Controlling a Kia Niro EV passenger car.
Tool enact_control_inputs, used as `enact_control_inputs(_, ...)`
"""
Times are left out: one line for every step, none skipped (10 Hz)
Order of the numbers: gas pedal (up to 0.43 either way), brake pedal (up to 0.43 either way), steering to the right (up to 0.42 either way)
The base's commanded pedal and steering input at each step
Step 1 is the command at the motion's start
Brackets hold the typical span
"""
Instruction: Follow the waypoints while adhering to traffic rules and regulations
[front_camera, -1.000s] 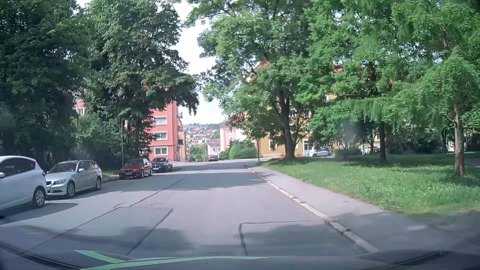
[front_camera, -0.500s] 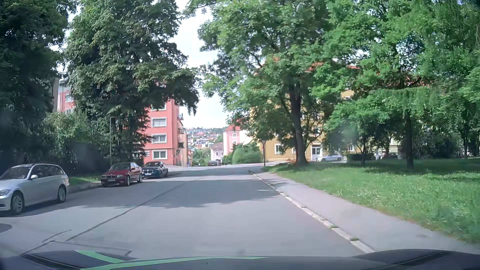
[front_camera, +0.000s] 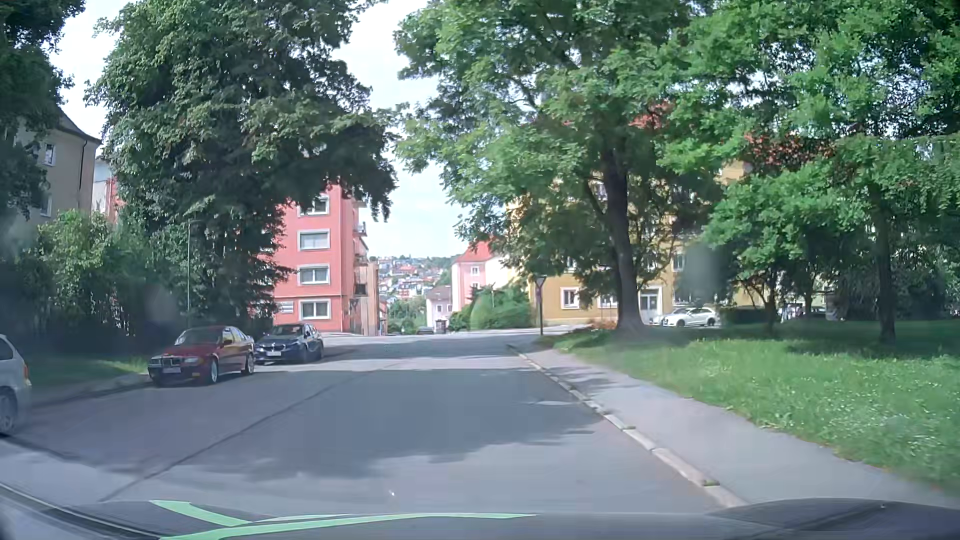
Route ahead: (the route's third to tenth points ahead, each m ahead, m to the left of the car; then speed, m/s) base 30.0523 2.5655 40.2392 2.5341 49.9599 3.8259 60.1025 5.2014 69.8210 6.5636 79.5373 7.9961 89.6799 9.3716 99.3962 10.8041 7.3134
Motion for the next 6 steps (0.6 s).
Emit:
enact_control_inputs(0.0, 0.006, -0.011)
enact_control_inputs(0.0, 0.03, -0.01)
enact_control_inputs(0.0, 0.049, -0.01)
enact_control_inputs(0.0, 0.061, -0.01)
enact_control_inputs(0.0, 0.079, -0.01)
enact_control_inputs(0.0, 0.085, -0.009)
